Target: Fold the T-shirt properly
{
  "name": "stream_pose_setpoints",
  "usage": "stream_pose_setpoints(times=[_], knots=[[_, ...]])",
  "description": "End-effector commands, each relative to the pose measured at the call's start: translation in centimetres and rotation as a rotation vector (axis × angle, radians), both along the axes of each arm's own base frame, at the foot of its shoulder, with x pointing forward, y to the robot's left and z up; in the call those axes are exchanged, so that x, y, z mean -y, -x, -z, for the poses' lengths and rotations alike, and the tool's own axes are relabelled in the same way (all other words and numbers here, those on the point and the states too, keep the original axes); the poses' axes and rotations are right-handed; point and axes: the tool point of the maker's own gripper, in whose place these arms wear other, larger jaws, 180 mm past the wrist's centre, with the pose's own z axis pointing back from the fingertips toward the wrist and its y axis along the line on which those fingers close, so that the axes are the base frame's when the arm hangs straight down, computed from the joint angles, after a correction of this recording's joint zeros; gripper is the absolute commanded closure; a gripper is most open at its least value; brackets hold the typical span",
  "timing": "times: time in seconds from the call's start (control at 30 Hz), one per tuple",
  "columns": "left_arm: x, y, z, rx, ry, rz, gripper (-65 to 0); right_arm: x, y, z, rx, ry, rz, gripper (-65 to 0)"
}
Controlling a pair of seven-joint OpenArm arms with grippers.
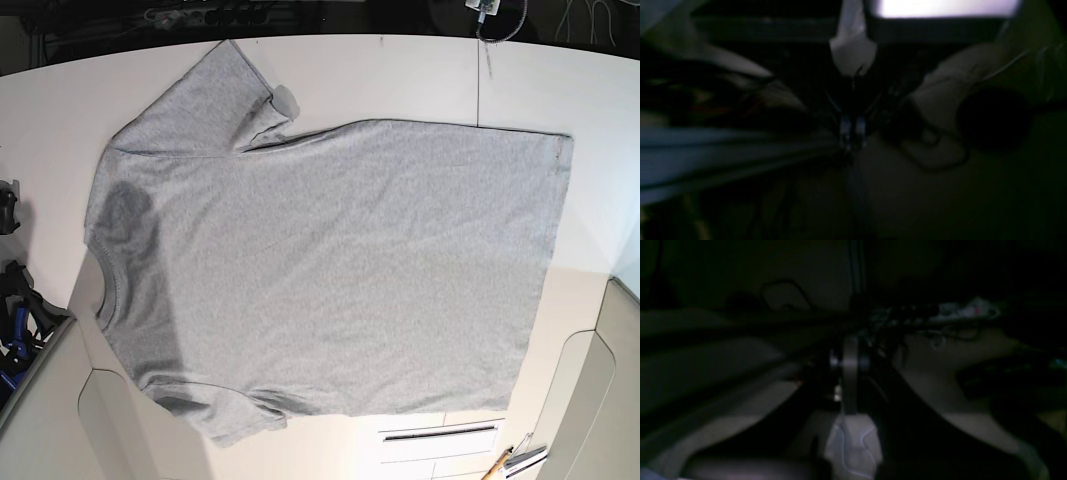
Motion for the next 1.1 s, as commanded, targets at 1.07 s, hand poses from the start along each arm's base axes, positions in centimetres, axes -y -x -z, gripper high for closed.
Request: stream_pose_setpoints(times=[1.07], knots=[[-8.8,-2.6,-7.8,-0.126,0.172,-0.131,0.0,8.8,-13.2,-17.6,0.573,-0.107,0.267,0.0]])
